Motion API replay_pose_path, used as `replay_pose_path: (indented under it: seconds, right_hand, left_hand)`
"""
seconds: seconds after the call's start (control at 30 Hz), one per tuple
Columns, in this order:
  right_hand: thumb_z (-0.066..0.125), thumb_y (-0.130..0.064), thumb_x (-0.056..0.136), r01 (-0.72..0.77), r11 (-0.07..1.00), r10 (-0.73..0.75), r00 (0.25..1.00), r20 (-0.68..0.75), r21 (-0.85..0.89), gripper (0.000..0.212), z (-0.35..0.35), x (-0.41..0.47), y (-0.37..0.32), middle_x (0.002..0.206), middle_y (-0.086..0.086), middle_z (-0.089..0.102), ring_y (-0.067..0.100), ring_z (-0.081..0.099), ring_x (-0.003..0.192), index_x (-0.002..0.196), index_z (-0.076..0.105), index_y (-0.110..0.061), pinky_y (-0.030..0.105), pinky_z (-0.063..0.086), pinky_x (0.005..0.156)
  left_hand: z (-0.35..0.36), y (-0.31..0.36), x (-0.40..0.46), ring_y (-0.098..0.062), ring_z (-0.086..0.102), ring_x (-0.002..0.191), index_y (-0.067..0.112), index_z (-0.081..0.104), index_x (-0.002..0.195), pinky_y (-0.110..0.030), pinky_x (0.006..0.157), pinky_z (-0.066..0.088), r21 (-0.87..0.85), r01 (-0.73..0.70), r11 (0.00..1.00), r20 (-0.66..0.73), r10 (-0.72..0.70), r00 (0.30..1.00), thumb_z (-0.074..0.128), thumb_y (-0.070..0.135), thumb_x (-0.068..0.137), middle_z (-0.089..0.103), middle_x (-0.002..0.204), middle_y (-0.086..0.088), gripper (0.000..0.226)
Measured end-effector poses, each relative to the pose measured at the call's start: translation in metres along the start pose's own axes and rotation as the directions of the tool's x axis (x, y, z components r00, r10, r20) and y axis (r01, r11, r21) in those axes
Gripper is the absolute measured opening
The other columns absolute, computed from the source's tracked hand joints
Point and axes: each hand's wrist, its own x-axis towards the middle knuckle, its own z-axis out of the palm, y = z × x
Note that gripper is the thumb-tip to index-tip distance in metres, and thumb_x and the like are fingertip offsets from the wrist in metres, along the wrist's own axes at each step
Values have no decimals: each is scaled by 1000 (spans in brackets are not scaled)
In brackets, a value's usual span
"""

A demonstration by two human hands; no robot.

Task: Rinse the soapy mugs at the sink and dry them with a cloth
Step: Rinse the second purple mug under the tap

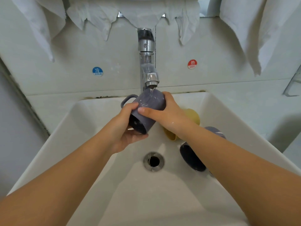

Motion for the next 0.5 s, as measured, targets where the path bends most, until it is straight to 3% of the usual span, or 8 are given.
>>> replay_pose_path:
  seconds: [0.1, 0.17, 0.23, 0.37, 0.5]
  right_hand:
    - [64, -38, 89, 2, 997, -2, 1000, -3, 73, 44, -2, 1, -1, 98, -23, 49, -4, 54, 90, 124, 40, -29, 2, 45, 59]
    - [53, -37, 96, -20, 992, 24, 999, -38, 123, 37, -3, 4, -1, 107, -13, 56, 8, 58, 102, 129, 44, -23, 12, 48, 73]
    - [55, -36, 95, -37, 986, 42, 999, -27, 162, 41, -3, 5, 1, 120, -3, 57, 10, 59, 102, 131, 42, -23, 20, 51, 80]
    - [74, -38, 80, -30, 994, 24, 998, 54, 107, 74, 2, 1, 1, 110, -15, 47, -3, 52, 86, 138, 30, -31, 9, 45, 61]
    - [56, -38, 94, -13, 994, 16, 1000, -23, 113, 41, -1, 4, 2, 115, -8, 56, -1, 55, 87, 130, 39, -26, 11, 45, 64]
  left_hand:
    - [-1, -1, 1, -28, 68, 96, 22, 61, 105, -43, 79, 58, -34, 23, 999, 40, -21, 999, 58, 42, 92, 68, 105, -10, 24]
    - [1, -3, 0, -29, 68, 96, 21, 60, 110, -41, 78, 58, -24, 33, 999, 70, -31, 997, 58, 42, 91, 68, 108, -11, 28]
    - [2, -4, -1, -29, 69, 95, 19, 59, 115, -41, 77, 58, -25, 37, 999, 79, -34, 996, 59, 41, 91, 68, 109, -12, 33]
    - [-3, -4, 1, -30, 70, 92, 18, 64, 112, -42, 76, 58, -34, 16, 999, 70, -13, 997, 61, 35, 89, 69, 108, -13, 29]
    - [-4, -5, 1, -32, 70, 91, 16, 65, 108, -43, 78, 57, -30, 34, 999, 99, -31, 995, 64, 35, 84, 72, 104, -15, 31]
